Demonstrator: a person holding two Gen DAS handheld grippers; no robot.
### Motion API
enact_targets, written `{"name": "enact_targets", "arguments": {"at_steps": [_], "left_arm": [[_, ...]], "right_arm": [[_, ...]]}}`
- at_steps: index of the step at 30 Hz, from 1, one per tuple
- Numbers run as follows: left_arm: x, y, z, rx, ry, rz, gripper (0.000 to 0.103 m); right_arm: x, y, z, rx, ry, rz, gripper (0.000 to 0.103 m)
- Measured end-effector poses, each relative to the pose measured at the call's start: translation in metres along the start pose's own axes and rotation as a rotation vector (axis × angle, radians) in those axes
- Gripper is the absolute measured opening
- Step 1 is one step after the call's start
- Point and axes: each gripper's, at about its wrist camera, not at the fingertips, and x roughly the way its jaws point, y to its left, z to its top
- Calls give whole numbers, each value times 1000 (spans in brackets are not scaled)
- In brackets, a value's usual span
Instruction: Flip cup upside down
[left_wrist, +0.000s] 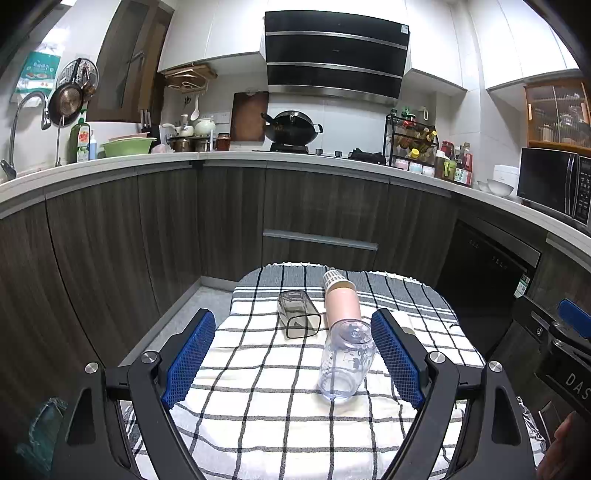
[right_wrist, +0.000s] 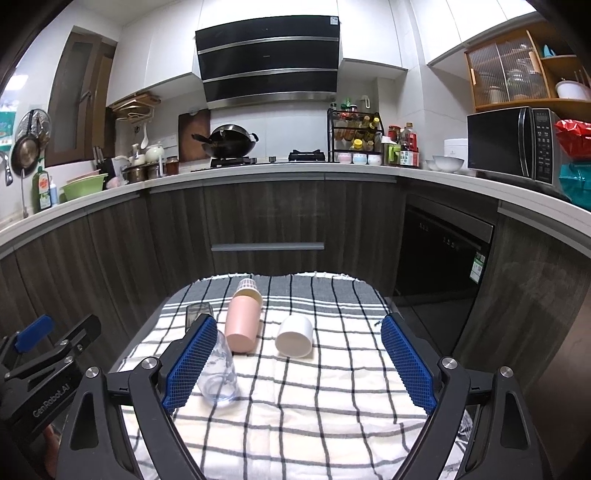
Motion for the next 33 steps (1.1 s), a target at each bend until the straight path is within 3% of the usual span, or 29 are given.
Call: {"name": "enact_targets", "arguments": {"at_steps": [12, 17, 33], "left_arm": [[0, 0, 1, 3, 4, 2, 87], [1, 1, 1, -3, 7, 7, 94], [0, 2, 0, -2, 2, 43, 97]], "right_arm": [[-1, 0, -1, -5, -6, 0, 91], [-1, 1, -1, -4, -5, 1, 91], [-1, 2, -2, -4, -3, 4, 93]]}}
